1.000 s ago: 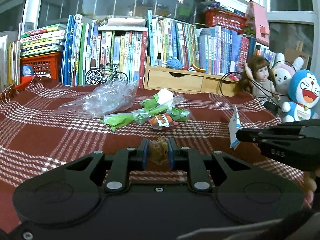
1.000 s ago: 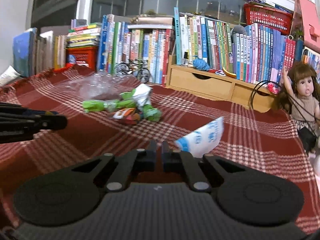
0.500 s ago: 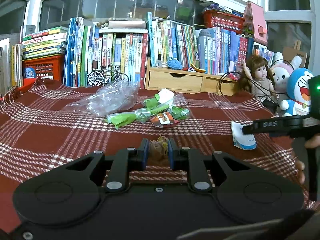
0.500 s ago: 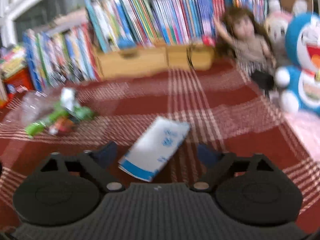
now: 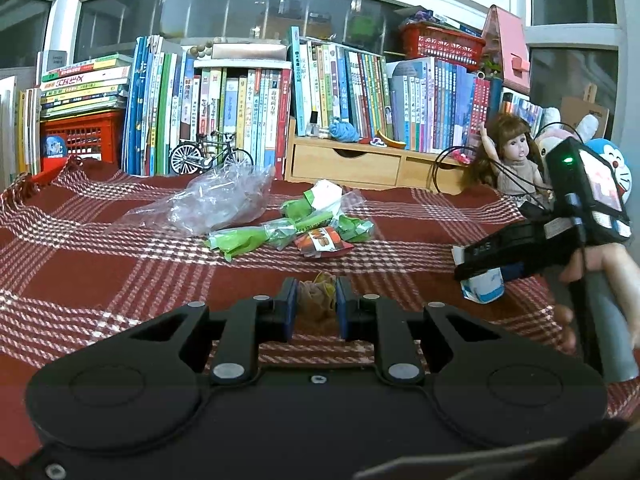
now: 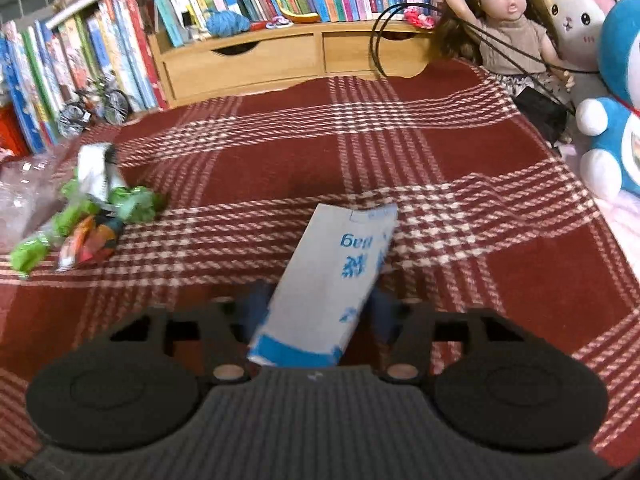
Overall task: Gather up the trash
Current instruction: 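Grasp the white paper bag with the right tool while the left tool holds the scrap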
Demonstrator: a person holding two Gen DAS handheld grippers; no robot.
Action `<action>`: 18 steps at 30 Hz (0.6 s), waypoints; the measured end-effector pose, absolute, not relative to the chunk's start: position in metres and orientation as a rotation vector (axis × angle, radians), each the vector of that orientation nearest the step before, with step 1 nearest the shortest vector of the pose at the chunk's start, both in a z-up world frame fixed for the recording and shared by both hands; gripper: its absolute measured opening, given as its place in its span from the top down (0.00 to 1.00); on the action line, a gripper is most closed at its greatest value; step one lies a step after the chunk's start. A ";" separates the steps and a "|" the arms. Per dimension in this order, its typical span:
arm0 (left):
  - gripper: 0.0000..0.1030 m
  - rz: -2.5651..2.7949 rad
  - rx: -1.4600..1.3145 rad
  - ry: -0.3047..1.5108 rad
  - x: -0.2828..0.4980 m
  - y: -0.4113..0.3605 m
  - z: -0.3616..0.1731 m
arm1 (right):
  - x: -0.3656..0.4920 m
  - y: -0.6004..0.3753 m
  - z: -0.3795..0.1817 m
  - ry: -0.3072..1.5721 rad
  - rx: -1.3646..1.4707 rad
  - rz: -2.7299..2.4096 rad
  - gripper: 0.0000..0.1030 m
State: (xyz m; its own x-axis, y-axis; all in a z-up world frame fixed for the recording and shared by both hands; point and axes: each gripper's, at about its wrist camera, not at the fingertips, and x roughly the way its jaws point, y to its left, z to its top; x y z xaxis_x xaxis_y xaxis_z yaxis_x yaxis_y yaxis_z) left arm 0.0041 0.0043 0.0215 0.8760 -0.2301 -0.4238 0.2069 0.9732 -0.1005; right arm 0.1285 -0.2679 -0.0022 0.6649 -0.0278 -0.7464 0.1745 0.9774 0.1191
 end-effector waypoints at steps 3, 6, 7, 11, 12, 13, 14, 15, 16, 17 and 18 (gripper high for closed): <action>0.82 -0.233 -0.057 0.447 0.002 0.006 0.022 | 0.119 -0.272 0.004 0.817 0.203 -0.078 0.67; 0.82 -0.237 -0.061 0.445 -0.001 0.008 0.022 | 0.107 -0.275 0.012 0.799 0.209 -0.037 0.71; 0.82 -0.237 -0.062 0.445 -0.003 0.008 0.023 | 0.104 -0.275 0.015 0.793 0.211 -0.020 0.72; 0.82 -0.242 -0.061 0.442 -0.008 0.009 0.025 | 0.085 -0.275 0.027 0.767 0.214 0.044 0.73; 0.82 -0.242 -0.060 0.441 -0.010 0.010 0.025 | 0.080 -0.275 0.030 0.760 0.220 0.063 0.73; 0.82 -0.243 -0.061 0.440 -0.012 0.010 0.026 | 0.075 -0.275 0.032 0.751 0.225 0.084 0.73; 0.82 -0.243 -0.061 0.440 -0.014 0.011 0.027 | 0.069 -0.274 0.035 0.746 0.227 0.100 0.73; 0.82 -0.245 -0.062 0.440 -0.017 0.011 0.027 | 0.064 -0.274 0.037 0.740 0.229 0.116 0.73; 0.82 -0.246 -0.064 0.440 -0.019 0.012 0.027 | 0.057 -0.273 0.039 0.735 0.232 0.136 0.73; 0.82 -0.248 -0.065 0.441 -0.022 0.012 0.028 | 0.050 -0.273 0.041 0.730 0.234 0.160 0.73; 0.82 -0.249 -0.067 0.442 -0.026 0.012 0.027 | 0.044 -0.271 0.043 0.725 0.234 0.185 0.73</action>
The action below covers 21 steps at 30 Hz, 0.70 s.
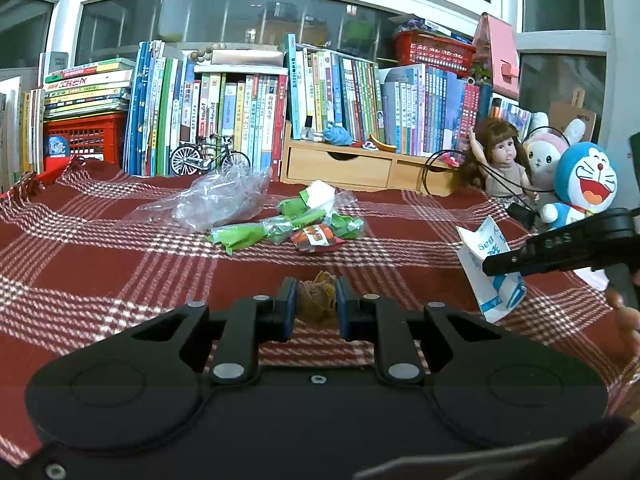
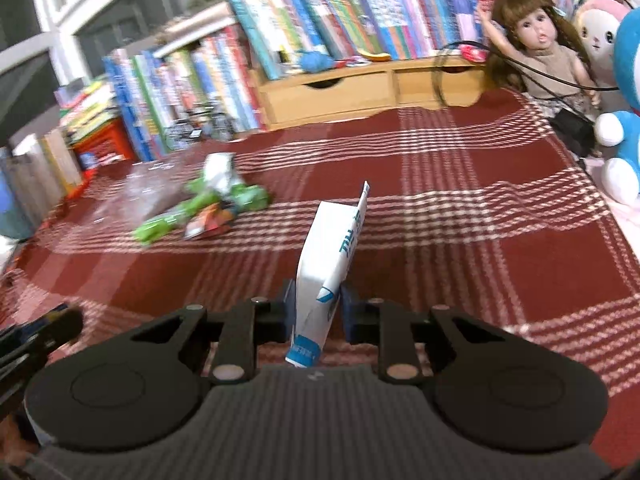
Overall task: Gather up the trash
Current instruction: 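Grasp the white paper bag with the right tool while the left tool holds the scrap, then carry the scrap and paper bag down to the bin and open both tools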
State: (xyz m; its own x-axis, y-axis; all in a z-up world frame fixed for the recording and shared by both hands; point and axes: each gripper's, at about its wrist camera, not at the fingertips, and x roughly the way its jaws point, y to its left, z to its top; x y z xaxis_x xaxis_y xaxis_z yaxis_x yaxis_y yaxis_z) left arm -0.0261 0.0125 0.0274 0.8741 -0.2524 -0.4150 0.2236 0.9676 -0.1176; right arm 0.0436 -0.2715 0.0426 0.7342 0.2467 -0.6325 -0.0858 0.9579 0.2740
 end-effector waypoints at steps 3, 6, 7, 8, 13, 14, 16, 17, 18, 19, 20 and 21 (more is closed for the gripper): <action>0.82 -0.256 -0.075 0.449 -0.038 0.014 0.026 | 0.021 -0.266 0.047 0.705 0.221 0.266 0.73; 0.82 -0.263 -0.077 0.456 -0.053 0.014 0.024 | -0.003 -0.262 0.049 0.688 0.210 0.347 0.73; 0.82 -0.268 -0.080 0.460 -0.059 0.014 0.024 | -0.010 -0.260 0.049 0.687 0.203 0.366 0.73; 0.82 -0.274 -0.083 0.465 -0.065 0.014 0.023 | -0.018 -0.258 0.050 0.687 0.199 0.382 0.73; 0.82 -0.309 -0.084 0.499 -0.097 0.013 0.019 | -0.055 -0.253 0.043 0.708 0.193 0.480 0.73; 0.82 -0.315 -0.082 0.509 -0.105 0.012 0.016 | -0.063 -0.252 0.041 0.709 0.191 0.500 0.73; 0.82 -0.325 -0.081 0.534 -0.118 0.011 0.011 | -0.079 -0.249 0.037 0.715 0.182 0.537 0.73; 0.82 -0.329 -0.080 0.552 -0.124 0.010 0.007 | -0.086 -0.247 0.035 0.719 0.176 0.548 0.73; 0.82 -0.331 -0.078 0.573 -0.131 0.009 0.002 | -0.092 -0.245 0.032 0.724 0.168 0.559 0.73; 0.82 -0.330 -0.077 0.593 -0.136 0.009 -0.002 | -0.099 -0.243 0.030 0.728 0.159 0.567 0.73; 0.82 -0.328 -0.075 0.609 -0.141 0.009 -0.007 | -0.103 -0.241 0.027 0.733 0.148 0.576 0.73; 0.82 -0.321 -0.072 0.627 -0.147 0.008 -0.012 | -0.109 -0.239 0.023 0.739 0.142 0.584 0.73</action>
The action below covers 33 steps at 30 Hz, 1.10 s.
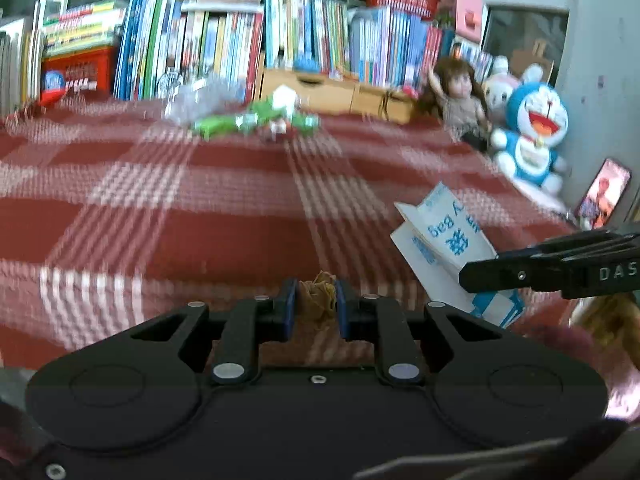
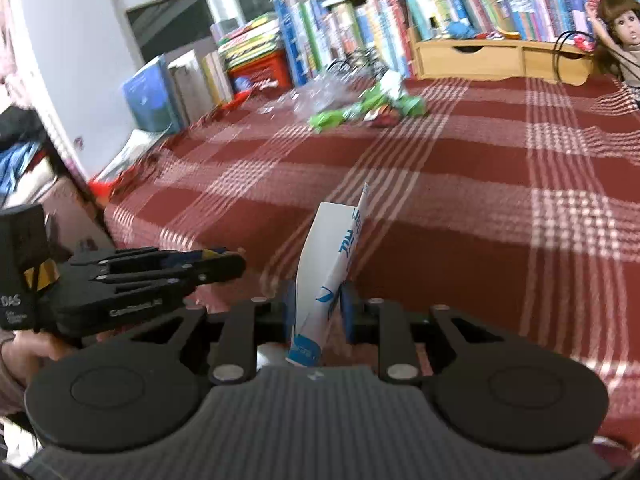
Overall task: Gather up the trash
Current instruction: 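Carry the scrap and paper bag down to the bin and open both tools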
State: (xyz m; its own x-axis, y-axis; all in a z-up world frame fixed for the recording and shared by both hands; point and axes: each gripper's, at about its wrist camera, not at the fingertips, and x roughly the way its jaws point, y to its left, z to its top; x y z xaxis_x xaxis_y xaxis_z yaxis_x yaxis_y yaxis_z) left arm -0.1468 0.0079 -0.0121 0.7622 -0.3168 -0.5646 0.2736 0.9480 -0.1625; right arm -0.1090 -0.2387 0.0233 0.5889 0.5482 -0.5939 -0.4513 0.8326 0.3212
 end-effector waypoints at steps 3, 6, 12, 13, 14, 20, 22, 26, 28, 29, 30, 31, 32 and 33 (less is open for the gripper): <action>0.82 -0.306 -0.075 0.684 -0.160 0.007 -0.029 | -0.123 -0.233 0.012 0.762 0.142 0.603 0.73; 0.82 -0.268 -0.075 0.748 -0.168 0.005 -0.048 | -0.135 -0.227 -0.004 0.800 0.174 0.638 0.73; 0.82 -0.212 -0.105 0.882 -0.173 0.004 -0.087 | -0.151 -0.215 -0.045 0.904 0.201 0.641 0.74; 0.82 -0.206 -0.098 0.904 -0.173 0.003 -0.093 | -0.152 -0.214 -0.051 0.919 0.198 0.629 0.74; 0.82 -0.199 -0.094 0.927 -0.173 0.003 -0.099 | -0.152 -0.214 -0.057 0.935 0.194 0.617 0.74; 0.82 -0.168 -0.094 1.032 -0.168 0.002 -0.127 | -0.151 -0.216 -0.093 1.034 0.150 0.564 0.74; 0.82 -0.163 -0.090 1.048 -0.168 0.002 -0.132 | -0.151 -0.216 -0.101 1.059 0.147 0.563 0.74; 0.81 -0.153 -0.078 1.085 -0.167 0.001 -0.142 | -0.153 -0.215 -0.112 1.092 0.131 0.562 0.74; 0.81 -0.152 -0.081 1.100 -0.167 0.000 -0.147 | -0.154 -0.213 -0.115 1.101 0.115 0.564 0.74; 0.81 -0.151 -0.082 1.106 -0.166 0.000 -0.148 | -0.155 -0.213 -0.116 1.105 0.110 0.567 0.74; 0.81 -0.150 -0.082 1.109 -0.167 0.000 -0.150 | -0.156 -0.214 -0.118 1.109 0.106 0.568 0.74; 0.81 -0.150 -0.080 1.112 -0.166 -0.002 -0.151 | -0.157 -0.214 -0.118 1.113 0.102 0.569 0.73; 0.81 -0.150 -0.077 1.115 -0.166 -0.002 -0.152 | -0.156 -0.212 -0.119 1.116 0.098 0.569 0.73; 0.81 -0.148 -0.075 1.115 -0.166 -0.003 -0.153 | -0.156 -0.211 -0.120 1.116 0.093 0.569 0.73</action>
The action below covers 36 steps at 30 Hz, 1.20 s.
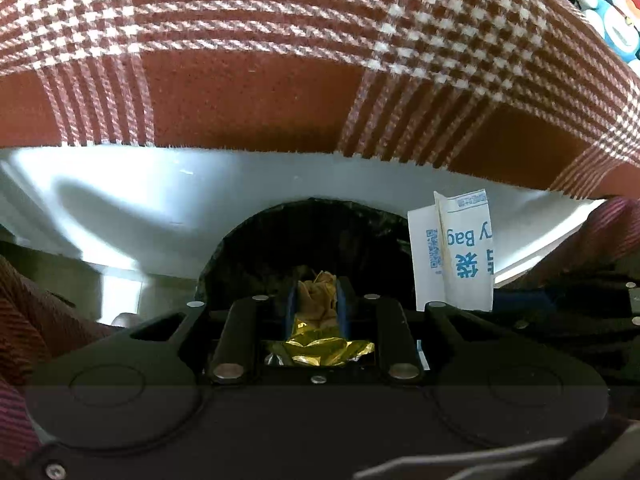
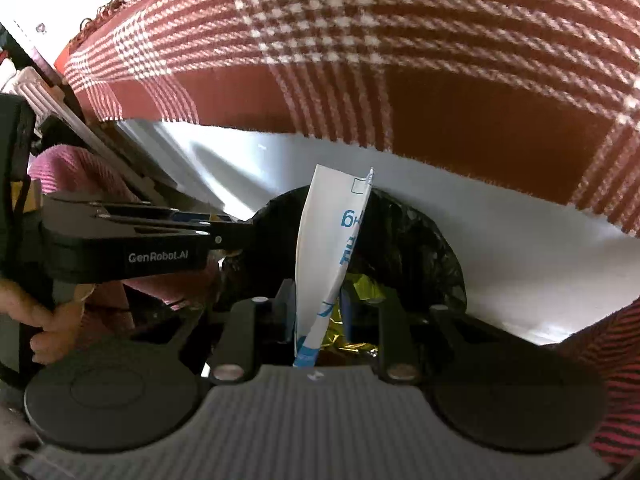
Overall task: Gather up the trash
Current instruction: 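Carry the scrap and paper bag down to the bin and open both tools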
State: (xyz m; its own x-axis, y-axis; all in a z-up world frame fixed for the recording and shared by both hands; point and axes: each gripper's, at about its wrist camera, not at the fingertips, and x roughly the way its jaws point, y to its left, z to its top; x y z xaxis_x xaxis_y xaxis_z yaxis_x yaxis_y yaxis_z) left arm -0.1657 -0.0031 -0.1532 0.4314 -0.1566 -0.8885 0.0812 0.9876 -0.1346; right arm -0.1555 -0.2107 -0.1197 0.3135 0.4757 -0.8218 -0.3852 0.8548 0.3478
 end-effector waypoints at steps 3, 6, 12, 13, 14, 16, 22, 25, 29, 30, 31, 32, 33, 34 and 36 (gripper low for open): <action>0.81 -0.144 -0.074 1.123 -0.162 -0.006 -0.153 | -0.152 -0.205 -0.121 1.120 0.084 0.567 0.72; 0.80 -0.143 -0.077 1.134 -0.161 -0.006 -0.160 | -0.152 -0.203 -0.123 1.124 0.083 0.565 0.72; 0.79 -0.141 -0.082 1.143 -0.155 -0.007 -0.163 | -0.151 -0.200 -0.127 1.132 0.081 0.558 0.70; 0.79 -0.142 -0.083 1.142 -0.156 -0.006 -0.162 | -0.150 -0.200 -0.128 1.134 0.081 0.556 0.69; 0.79 -0.142 -0.083 1.142 -0.155 -0.006 -0.163 | -0.150 -0.199 -0.128 1.135 0.081 0.555 0.69; 0.77 -0.141 -0.084 1.143 -0.155 -0.006 -0.162 | -0.151 -0.199 -0.128 1.137 0.080 0.554 0.67; 0.45 -0.144 -0.101 1.122 -0.156 -0.005 -0.157 | -0.150 -0.200 -0.128 1.125 0.090 0.547 0.42; 0.38 -0.140 -0.089 1.110 -0.155 -0.005 -0.153 | -0.148 -0.202 -0.126 1.119 0.103 0.543 0.36; 0.32 -0.144 -0.086 1.080 -0.154 -0.003 -0.141 | -0.146 -0.204 -0.119 1.091 0.093 0.538 0.34; 0.30 -0.151 -0.086 1.065 -0.154 -0.002 -0.135 | -0.146 -0.205 -0.114 1.073 0.085 0.539 0.34; 0.28 -0.158 -0.086 1.052 -0.153 -0.002 -0.128 | -0.145 -0.206 -0.109 1.055 0.078 0.542 0.33; 0.28 -0.169 -0.084 1.031 -0.153 -0.001 -0.120 | -0.145 -0.207 -0.102 1.031 0.069 0.550 0.32; 0.26 -0.185 -0.078 1.003 -0.152 0.001 -0.109 | -0.144 -0.208 -0.094 1.006 0.061 0.560 0.29; 0.25 -0.201 -0.069 0.970 -0.151 0.002 -0.098 | -0.143 -0.209 -0.085 0.980 0.053 0.579 0.27; 0.24 -0.223 -0.048 0.900 -0.149 0.006 -0.077 | -0.141 -0.211 -0.064 0.928 0.032 0.623 0.23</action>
State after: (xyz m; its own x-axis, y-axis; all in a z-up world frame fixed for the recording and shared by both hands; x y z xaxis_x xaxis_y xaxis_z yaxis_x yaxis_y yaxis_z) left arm -0.1492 0.0060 -0.0771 0.6004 -0.2123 -0.7710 0.1724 0.9758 -0.1345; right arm -0.1405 -0.2111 -0.0645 0.4375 0.5141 -0.7378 -0.4875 0.8250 0.2857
